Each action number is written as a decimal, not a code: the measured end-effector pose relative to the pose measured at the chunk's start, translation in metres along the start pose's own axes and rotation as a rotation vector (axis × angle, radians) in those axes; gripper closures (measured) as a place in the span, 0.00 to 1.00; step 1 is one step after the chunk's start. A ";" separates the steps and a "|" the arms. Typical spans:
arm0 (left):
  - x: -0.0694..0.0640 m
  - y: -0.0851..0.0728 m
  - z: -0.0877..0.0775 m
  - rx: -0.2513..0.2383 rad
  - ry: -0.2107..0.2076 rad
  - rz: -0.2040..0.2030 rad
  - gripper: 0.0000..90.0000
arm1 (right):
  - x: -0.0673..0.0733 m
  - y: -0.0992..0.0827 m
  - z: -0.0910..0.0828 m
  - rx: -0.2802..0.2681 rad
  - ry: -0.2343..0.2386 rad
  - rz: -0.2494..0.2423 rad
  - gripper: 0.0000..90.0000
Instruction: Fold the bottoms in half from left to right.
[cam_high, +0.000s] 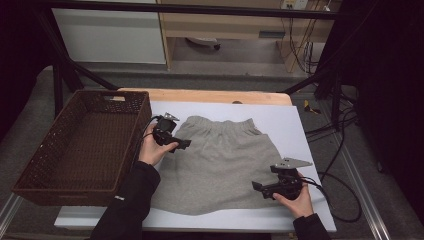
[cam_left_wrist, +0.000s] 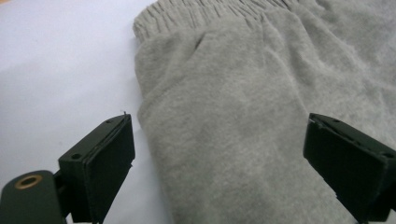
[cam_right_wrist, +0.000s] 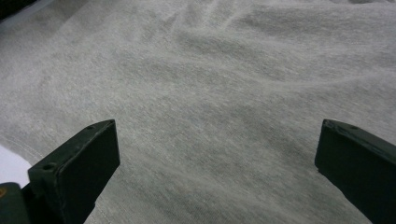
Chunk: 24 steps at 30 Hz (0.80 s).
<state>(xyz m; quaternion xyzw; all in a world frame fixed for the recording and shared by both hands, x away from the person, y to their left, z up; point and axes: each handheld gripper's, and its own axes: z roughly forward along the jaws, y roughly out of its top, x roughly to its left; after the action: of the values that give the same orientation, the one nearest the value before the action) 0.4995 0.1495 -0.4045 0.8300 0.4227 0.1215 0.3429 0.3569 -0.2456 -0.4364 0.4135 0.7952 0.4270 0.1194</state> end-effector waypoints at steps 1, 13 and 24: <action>0.001 0.000 0.001 -0.003 0.000 -0.006 0.10 | 0.000 0.000 0.000 0.000 0.000 0.000 0.01; 0.020 0.006 0.014 0.027 0.079 -0.040 0.15 | 0.000 0.000 0.000 0.003 -0.002 0.002 0.01; 0.030 0.003 0.029 0.031 0.102 -0.047 0.35 | 0.000 0.000 0.000 0.005 0.001 0.003 0.01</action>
<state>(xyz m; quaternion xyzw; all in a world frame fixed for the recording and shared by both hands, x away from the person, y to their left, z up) 0.5338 0.1579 -0.4263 0.8178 0.4610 0.1491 0.3107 0.3572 -0.2453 -0.4365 0.4147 0.7958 0.4254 0.1174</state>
